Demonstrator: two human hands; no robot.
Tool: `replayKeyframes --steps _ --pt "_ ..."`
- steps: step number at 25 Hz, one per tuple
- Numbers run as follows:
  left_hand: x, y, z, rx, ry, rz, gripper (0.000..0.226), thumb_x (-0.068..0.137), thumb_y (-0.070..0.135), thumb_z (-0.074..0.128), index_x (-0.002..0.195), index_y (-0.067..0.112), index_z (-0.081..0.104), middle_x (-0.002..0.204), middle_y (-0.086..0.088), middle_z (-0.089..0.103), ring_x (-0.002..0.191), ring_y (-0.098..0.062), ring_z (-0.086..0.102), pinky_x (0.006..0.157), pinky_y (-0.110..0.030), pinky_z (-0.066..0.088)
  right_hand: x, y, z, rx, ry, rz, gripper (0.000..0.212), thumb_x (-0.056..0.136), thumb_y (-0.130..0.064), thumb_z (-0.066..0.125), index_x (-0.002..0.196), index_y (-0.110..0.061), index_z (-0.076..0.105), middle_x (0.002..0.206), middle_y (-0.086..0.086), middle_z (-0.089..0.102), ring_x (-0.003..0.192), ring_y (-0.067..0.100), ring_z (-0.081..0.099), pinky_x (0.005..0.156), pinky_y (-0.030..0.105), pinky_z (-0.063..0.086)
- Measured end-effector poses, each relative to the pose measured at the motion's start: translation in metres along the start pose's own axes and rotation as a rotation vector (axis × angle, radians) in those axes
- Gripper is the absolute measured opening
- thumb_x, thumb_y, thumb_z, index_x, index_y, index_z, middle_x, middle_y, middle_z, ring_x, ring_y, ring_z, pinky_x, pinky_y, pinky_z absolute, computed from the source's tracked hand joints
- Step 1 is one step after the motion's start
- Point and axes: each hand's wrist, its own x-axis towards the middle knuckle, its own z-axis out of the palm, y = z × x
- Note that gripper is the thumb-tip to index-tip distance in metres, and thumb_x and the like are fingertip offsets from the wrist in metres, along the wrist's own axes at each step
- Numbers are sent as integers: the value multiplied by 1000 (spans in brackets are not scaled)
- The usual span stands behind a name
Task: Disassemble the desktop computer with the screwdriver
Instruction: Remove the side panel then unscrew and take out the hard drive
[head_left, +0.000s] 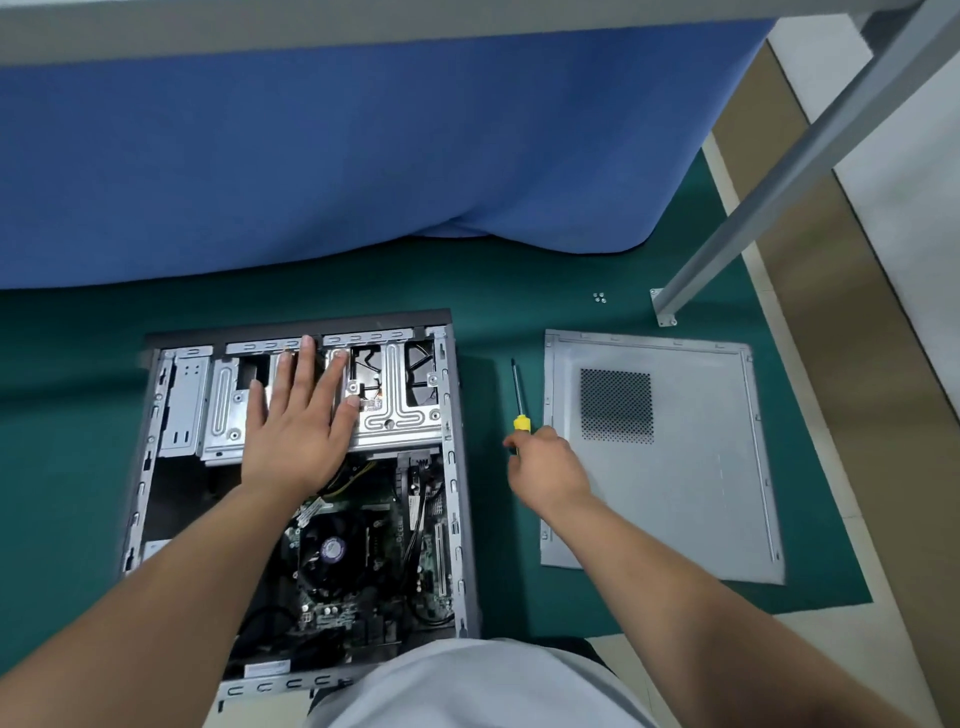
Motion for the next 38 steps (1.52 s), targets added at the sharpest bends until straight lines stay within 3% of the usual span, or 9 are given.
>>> replayKeyframes --steps 9,15,19,23,26,29,33,36,38 --pt "3 2 2 7 3 -15 59 101 66 3 157 54 -11 164 21 -32 155 -9 -24 126 -48 -9 10 2 20 -81 37 53 32 102 -24 52 133 -17 55 129 14 40 108 34 54 97 40 49" --pt "1 3 4 -8 34 -11 58 103 62 8 159 53 -6 166 18 -27 157 -13 -18 126 -49 -8 2 -3 13 -140 58 61 40 100 -33 53 139 -25 54 138 11 39 120 33 46 102 40 45" --pt "2 2 4 6 16 0 60 103 61 7 161 49 -4 167 14 -26 157 -17 -17 126 -51 -7 -21 -9 -9 4 107 39 44 101 -35 53 144 -24 53 144 7 41 130 30 43 111 39 39" --pt "-1 -4 -1 -41 -9 75 63 103 65 14 162 45 3 170 9 -22 158 -19 -16 124 -52 -11 -53 -37 -30 210 304 -46 39 102 -29 55 139 -17 59 139 5 52 130 25 48 112 36 39" --pt "-9 -19 -5 -115 9 204 61 103 64 25 160 43 21 173 5 -1 159 -17 -4 125 -50 -10 -77 -70 -35 183 429 -217 32 102 -27 55 132 -18 62 130 2 59 124 21 51 111 36 40" --pt "-21 -22 -7 -205 37 228 54 104 54 33 156 40 36 171 4 19 159 -18 8 128 -49 1 -95 -100 -25 -24 435 -299 26 101 -30 54 119 -20 68 121 -3 60 116 19 51 105 38 42" --pt "-45 -11 -10 -447 11 201 40 104 35 50 144 33 56 167 5 29 157 -16 16 128 -45 3 -100 -121 5 -246 397 -189 29 96 -44 58 104 -23 75 148 -2 45 138 22 35 110 42 36" --pt "-68 -9 -10 -566 44 215 32 102 26 57 133 27 65 154 6 49 147 -17 36 125 -46 19 -98 -135 22 -302 427 -137 34 92 -50 63 91 -19 78 161 1 33 147 27 27 114 45 31" --pt "-82 -9 -10 -650 90 236 26 100 19 58 124 23 70 138 7 60 134 -14 47 117 -34 33 -95 -142 29 -312 447 -95 35 92 -49 64 90 -18 78 163 1 31 148 28 25 116 46 27"
